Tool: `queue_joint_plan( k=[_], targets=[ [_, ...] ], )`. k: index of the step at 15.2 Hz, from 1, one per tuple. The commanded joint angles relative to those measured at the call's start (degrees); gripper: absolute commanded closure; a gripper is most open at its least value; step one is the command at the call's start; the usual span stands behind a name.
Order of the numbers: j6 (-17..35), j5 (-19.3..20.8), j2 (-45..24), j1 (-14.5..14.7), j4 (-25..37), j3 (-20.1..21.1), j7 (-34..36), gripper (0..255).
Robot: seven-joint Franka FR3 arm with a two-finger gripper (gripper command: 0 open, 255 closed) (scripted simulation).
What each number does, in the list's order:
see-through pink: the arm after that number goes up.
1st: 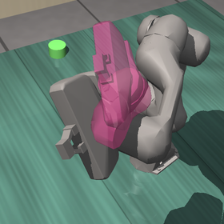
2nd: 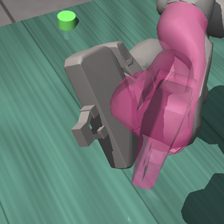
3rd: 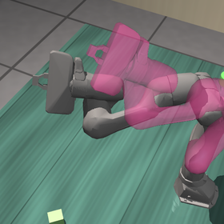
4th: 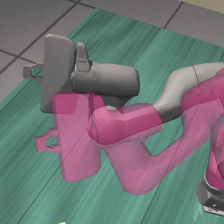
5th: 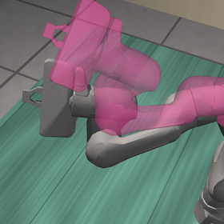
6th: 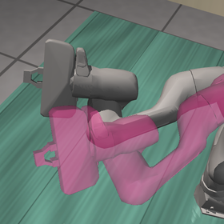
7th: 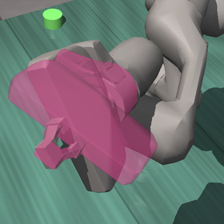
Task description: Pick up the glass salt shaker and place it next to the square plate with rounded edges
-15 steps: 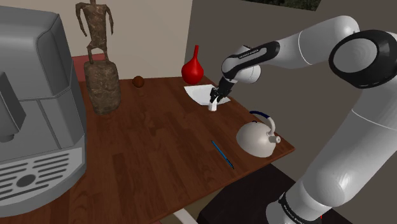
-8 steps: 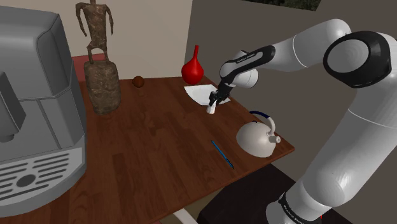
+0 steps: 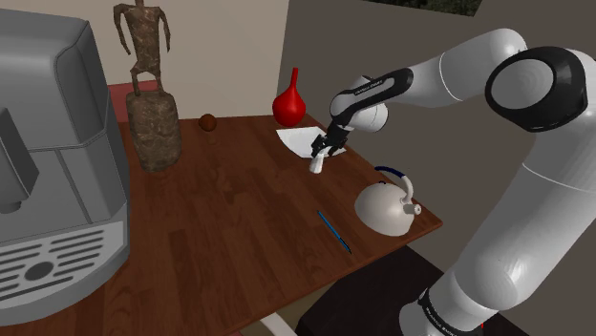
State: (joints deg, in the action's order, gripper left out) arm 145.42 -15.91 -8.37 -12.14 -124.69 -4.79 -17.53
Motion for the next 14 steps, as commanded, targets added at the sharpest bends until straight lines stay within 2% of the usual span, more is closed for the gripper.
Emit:
queue_joint_plan(
  k=[1,2,6,14],
  targets=[
    [0.0,0.0,0.0,0.0,0.0,0.0,0.0,0],
    [0.0,0.0,0.0,0.0,0.0,0.0,0.0,0],
    [-5.9,2.3,5.8,-0.3,0.2,-0.8,1.6,0],
    [-5.9,2.3,5.8,-0.3,0.2,-0.8,1.6,0]
  ],
)
